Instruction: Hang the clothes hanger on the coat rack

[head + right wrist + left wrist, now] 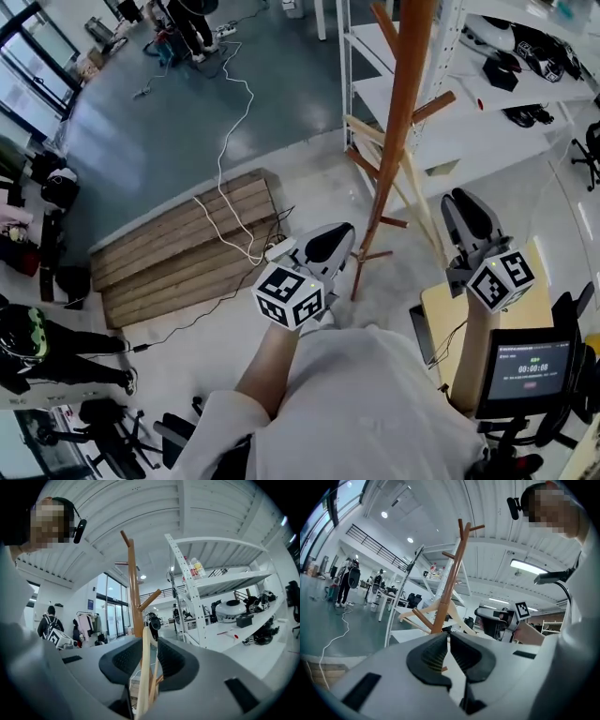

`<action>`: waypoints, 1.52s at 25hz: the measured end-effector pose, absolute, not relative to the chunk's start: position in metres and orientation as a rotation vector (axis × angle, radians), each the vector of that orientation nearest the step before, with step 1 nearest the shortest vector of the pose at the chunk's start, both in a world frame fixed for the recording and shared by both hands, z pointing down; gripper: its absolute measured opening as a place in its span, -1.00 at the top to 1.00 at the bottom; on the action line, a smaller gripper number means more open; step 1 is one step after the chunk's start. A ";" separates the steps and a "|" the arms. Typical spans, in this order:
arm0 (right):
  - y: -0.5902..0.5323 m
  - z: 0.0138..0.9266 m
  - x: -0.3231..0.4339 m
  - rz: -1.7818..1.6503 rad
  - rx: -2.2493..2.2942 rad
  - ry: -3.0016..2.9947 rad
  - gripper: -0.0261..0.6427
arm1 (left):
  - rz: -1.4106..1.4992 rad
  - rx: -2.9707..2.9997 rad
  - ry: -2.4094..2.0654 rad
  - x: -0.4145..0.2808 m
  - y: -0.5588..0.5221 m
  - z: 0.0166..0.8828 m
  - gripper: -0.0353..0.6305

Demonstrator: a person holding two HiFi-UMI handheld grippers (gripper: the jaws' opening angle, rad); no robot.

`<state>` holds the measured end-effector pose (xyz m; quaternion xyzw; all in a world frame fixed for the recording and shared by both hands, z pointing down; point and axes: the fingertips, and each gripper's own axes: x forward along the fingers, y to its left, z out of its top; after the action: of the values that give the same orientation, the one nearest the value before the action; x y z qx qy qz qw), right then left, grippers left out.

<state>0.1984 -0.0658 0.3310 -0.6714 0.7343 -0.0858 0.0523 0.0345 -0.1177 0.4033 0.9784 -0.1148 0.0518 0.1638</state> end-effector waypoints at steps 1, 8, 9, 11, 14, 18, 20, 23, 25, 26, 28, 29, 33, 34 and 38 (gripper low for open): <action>-0.060 0.331 0.202 -0.261 -2.058 2.206 0.64 | 0.152 2.796 -0.301 0.040 -0.115 0.403 0.87; -0.023 0.348 0.228 -0.286 -2.145 2.088 0.64 | 0.179 2.820 -0.119 0.087 -0.096 0.408 0.87; -0.017 0.352 0.230 -0.296 -2.157 2.079 0.64 | 0.193 2.827 -0.095 0.092 -0.091 0.409 0.87; -0.007 0.357 0.232 -0.312 -2.187 2.061 0.64 | 0.219 2.843 -0.049 0.102 -0.082 0.409 0.87; 0.008 0.363 0.233 -0.330 -2.214 2.001 0.65 | 0.208 2.826 0.019 0.112 -0.068 0.406 0.87; 0.025 0.372 0.238 -0.357 -2.220 1.919 0.79 | 0.196 2.804 0.119 0.126 -0.054 0.403 0.87; 0.030 0.377 0.241 -0.369 -2.233 1.899 0.84 | 0.208 2.800 0.161 0.133 -0.048 0.403 0.88; 0.037 0.385 0.245 -0.383 -2.229 1.884 0.84 | 0.189 2.761 0.182 0.139 -0.044 0.405 0.88; 0.040 0.389 0.245 -0.390 -2.221 1.879 0.84 | 0.172 2.739 0.193 0.141 -0.042 0.406 0.88; 0.040 0.390 0.244 -0.393 -2.221 1.877 0.84 | 0.162 2.734 0.204 0.141 -0.041 0.405 0.88; 0.041 0.391 0.244 -0.398 -2.222 1.878 0.84 | 0.133 2.737 0.226 0.142 -0.037 0.401 0.88; 0.041 0.392 0.244 -0.399 -2.222 1.881 0.84 | 0.122 2.741 0.235 0.142 -0.036 0.399 0.88; 0.040 0.393 0.242 -0.406 -2.216 1.890 0.84 | 0.104 2.739 0.222 0.142 -0.034 0.398 0.88; 0.039 0.393 0.241 -0.406 -2.213 1.894 0.84 | 0.106 2.743 0.214 0.141 -0.034 0.398 0.88; 0.034 0.391 0.237 -0.411 -2.201 1.910 0.84 | 0.144 2.759 0.199 0.137 -0.036 0.398 0.88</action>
<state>0.2369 0.0345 0.3905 -0.7442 0.6458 -0.1391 0.0991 0.1366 -0.0357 0.3982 0.9789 0.0708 0.0512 0.1846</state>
